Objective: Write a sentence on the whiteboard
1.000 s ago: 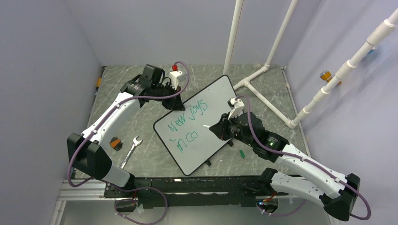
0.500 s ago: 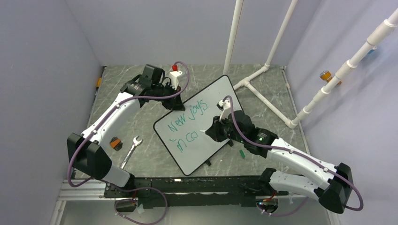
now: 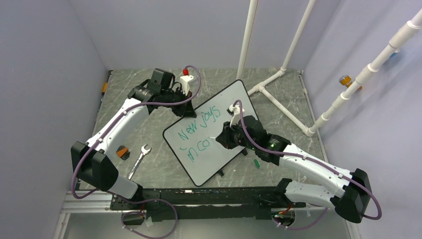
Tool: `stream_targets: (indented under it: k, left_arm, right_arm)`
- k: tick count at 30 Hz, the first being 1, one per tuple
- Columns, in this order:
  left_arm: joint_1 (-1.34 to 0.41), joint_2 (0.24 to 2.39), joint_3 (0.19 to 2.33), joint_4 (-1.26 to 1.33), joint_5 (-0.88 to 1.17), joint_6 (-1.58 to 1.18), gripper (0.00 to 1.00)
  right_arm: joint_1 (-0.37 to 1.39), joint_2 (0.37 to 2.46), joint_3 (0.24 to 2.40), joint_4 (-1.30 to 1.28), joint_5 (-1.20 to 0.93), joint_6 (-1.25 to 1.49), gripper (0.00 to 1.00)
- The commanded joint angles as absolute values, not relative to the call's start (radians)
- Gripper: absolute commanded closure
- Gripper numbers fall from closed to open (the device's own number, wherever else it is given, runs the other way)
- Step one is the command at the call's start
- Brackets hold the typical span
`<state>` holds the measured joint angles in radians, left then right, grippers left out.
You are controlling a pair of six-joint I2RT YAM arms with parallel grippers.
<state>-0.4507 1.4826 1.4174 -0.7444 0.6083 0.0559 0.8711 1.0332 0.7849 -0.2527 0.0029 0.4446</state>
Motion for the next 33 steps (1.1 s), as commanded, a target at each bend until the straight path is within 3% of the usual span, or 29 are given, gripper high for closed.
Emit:
stream_targets:
  k: [1, 33]
  left_arm:
    - [-0.482, 1.477, 1.391, -0.746, 0.527, 0.193, 1.0]
    - [-0.484, 1.477, 1.393, -0.746, 0.525, 0.192, 1.0]
  right_arm:
    - [0.863, 1.034, 0.825, -0.21, 0.039, 0.429, 1.0]
    - [0.862, 0.989, 0.728, -0.252, 0.022, 0.495, 1.0]
